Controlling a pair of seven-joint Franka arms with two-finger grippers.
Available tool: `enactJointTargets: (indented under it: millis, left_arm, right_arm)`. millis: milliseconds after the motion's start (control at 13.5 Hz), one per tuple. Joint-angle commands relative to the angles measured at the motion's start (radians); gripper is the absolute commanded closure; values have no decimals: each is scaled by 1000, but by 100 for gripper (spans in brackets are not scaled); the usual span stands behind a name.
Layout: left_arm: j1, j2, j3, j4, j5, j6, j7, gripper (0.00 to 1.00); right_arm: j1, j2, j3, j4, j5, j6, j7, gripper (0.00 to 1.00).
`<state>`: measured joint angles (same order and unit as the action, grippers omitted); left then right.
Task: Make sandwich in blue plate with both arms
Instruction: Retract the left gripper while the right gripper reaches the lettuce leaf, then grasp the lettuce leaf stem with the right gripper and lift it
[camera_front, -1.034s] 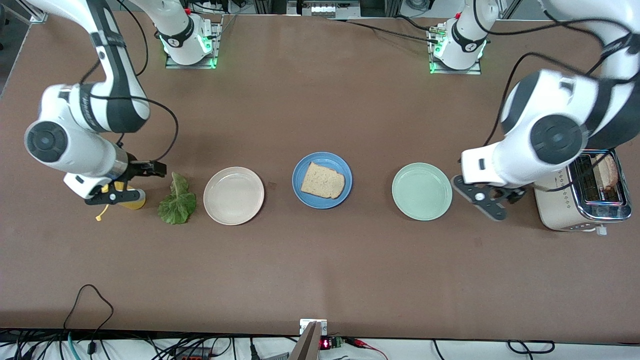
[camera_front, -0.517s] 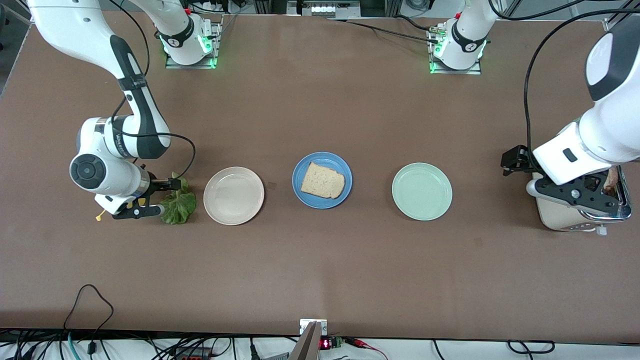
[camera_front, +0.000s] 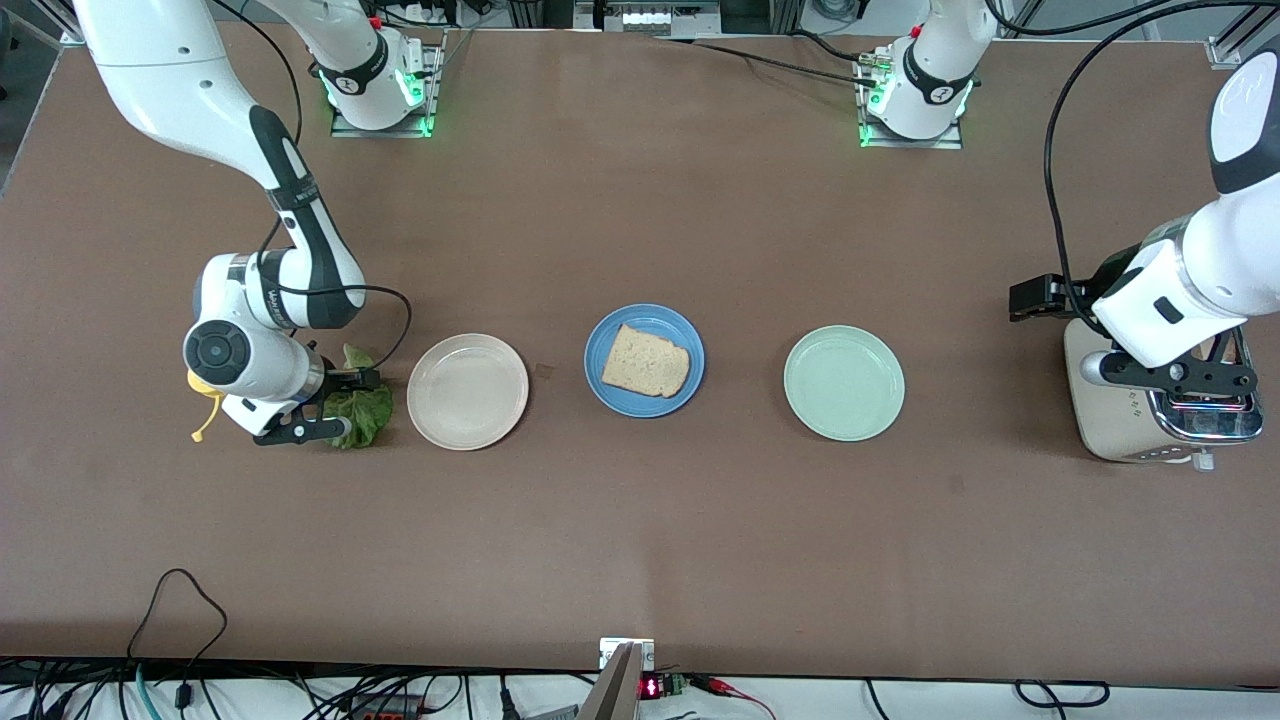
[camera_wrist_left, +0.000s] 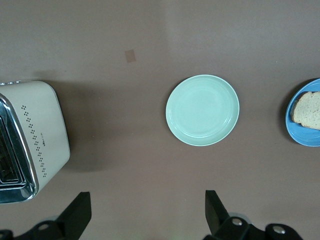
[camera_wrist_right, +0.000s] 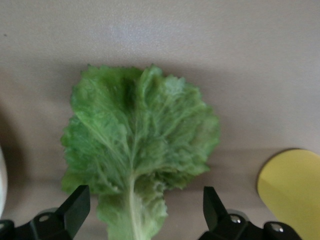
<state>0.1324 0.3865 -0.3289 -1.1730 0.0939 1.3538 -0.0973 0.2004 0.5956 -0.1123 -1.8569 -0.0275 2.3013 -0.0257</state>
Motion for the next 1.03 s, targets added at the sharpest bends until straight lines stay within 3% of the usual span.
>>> enactJointTargets:
  millis: [0, 74, 148, 443, 738, 960]
  left_arm:
    - [3, -11, -2, 12, -19, -21, -16, 0]
    - [3, -11, -2, 12, -19, -21, -16, 0]
    - [4, -11, -1, 12, -20, -22, -16, 0]
    - [4, -11, 1, 12, -20, -21, -15, 0]
    - [4, -11, 2, 12, -20, -22, -15, 0]
    - [6, -11, 2, 10, -20, -22, -13, 0]
  right_arm:
    - [16, 1, 0, 1, 9, 12, 0, 7]
    - [20, 1, 0, 1, 9, 12, -2, 19]
    - [20, 1, 0, 1, 9, 10, 0, 47]
    - [17, 12, 0, -1, 9, 6, 0, 83]
    - [10, -31, -3, 2, 11, -3, -5, 100]
    - [22, -135, 0, 40, 11, -78, -11, 100]
